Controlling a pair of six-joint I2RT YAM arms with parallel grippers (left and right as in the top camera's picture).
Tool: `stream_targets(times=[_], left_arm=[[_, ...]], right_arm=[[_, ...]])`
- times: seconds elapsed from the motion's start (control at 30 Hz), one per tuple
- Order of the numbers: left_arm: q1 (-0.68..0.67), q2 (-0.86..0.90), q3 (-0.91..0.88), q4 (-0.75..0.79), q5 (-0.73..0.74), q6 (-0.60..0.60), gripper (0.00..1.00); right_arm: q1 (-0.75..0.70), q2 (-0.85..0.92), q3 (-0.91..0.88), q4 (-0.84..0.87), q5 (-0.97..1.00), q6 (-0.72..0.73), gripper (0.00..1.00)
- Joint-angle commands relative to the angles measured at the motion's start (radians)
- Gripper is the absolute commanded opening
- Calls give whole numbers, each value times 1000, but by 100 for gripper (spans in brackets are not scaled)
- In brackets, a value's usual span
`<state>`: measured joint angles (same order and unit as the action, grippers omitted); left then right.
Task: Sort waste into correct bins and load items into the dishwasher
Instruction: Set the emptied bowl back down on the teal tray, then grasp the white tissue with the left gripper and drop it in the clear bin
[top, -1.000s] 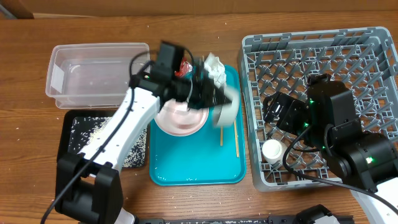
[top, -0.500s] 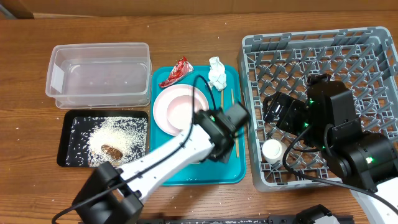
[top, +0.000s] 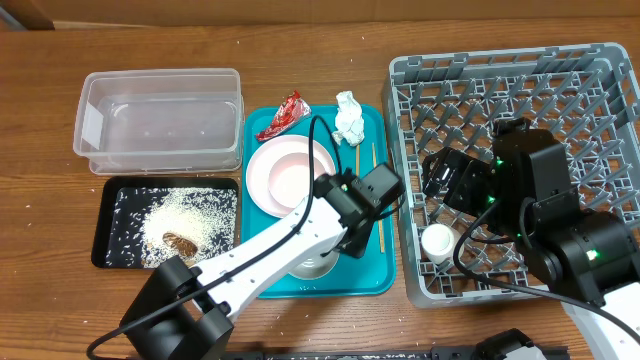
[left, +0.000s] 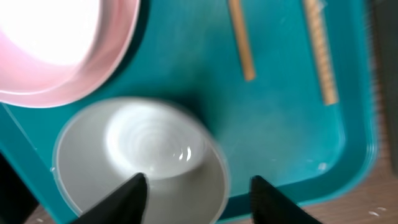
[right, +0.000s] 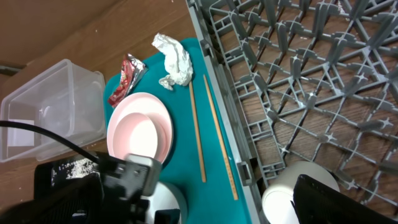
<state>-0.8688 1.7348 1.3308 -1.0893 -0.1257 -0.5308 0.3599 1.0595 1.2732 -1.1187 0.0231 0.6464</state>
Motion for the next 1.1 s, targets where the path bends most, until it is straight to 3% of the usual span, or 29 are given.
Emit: stream_targets(times=[0.0, 0.1, 0.37, 0.57, 0.77, 0.93, 1.07], left_arm=[[32, 2, 125, -13, -42, 20, 70], [113, 2, 183, 35, -61, 61, 79], [378, 101, 190, 469, 211, 185, 79], [404, 269, 191, 752, 308, 235, 81], [396, 406, 191, 879, 296, 239, 82], [396, 487, 191, 896, 264, 208, 67], [397, 499, 191, 892, 265, 185, 35]], right_arm=[[-2, 2, 9, 2, 3, -7, 100], [-2, 2, 9, 2, 2, -7, 100], [-2, 2, 9, 2, 2, -7, 100], [-2, 2, 9, -5, 2, -6, 100], [-2, 5, 8, -24, 2, -6, 100], [-2, 18, 7, -36, 2, -6, 100], [-2, 32, 7, -51, 2, -6, 100]])
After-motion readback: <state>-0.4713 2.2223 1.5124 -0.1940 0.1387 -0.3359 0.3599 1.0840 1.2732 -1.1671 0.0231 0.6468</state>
